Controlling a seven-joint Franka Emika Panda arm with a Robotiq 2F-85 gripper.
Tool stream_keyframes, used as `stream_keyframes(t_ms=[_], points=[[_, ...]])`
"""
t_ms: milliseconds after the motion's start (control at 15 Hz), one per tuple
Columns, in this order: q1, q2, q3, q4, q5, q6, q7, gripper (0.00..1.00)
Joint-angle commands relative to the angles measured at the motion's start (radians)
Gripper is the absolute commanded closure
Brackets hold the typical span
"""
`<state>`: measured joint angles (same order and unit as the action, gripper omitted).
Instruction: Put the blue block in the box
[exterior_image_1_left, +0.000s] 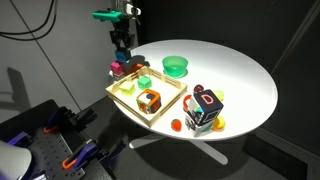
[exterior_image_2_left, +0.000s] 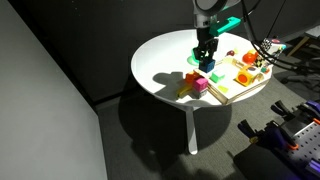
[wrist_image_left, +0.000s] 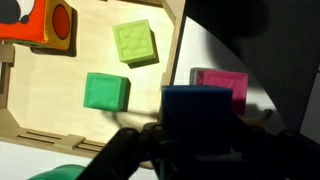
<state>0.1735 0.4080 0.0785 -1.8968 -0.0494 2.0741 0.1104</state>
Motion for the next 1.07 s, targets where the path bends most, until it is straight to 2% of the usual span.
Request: stream_keyframes(t_ms=[0,533,1000], points=[[-0.022,0.010,-0.012,0.045,-0.002,-0.043,-0.002,0.70],[-0.052,0.056,-0.036,0.104,0.001,-0.073,0.011,0.70],[-0.089,0.053,-0.059,0.080,0.019,-0.061,0.007,0.70]])
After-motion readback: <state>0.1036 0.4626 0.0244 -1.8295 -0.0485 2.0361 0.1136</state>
